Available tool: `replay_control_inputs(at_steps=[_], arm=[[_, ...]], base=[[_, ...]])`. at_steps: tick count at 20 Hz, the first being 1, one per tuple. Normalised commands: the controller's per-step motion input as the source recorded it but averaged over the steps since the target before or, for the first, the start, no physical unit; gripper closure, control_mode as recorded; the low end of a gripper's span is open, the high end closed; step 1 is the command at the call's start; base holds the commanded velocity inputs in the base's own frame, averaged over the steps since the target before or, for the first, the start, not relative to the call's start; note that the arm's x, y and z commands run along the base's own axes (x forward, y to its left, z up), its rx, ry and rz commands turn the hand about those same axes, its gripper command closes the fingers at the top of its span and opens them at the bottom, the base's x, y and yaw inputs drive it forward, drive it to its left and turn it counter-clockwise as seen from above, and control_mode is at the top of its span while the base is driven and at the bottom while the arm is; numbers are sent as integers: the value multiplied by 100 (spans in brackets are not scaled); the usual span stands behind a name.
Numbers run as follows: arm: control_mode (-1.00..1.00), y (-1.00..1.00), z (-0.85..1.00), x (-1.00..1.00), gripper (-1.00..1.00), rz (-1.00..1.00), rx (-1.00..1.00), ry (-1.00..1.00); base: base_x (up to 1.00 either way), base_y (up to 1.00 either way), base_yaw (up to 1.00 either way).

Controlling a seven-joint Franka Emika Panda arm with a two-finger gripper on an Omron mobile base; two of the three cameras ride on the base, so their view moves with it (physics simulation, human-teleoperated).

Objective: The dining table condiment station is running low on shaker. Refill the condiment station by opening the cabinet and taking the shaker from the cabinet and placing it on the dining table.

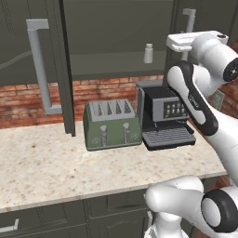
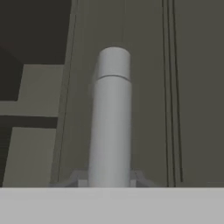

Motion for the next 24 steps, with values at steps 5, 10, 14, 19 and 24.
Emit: replay_control_inputs(at_steps=[5,10,14,19,24], arm=[[-100,-29,7,-100,100,0,0,2],[-100,-26,-2,-97,100,2,0,4],[-100,17,-5,-44,-100,0,-3,7],[-100,56,34,-21,-100,-2,-14,0],[-100,11,15,0,-100,0,-12,1]], base=[[0,0,0],[0,0,0],[0,0,0],[0,0,0],[0,0,0]])
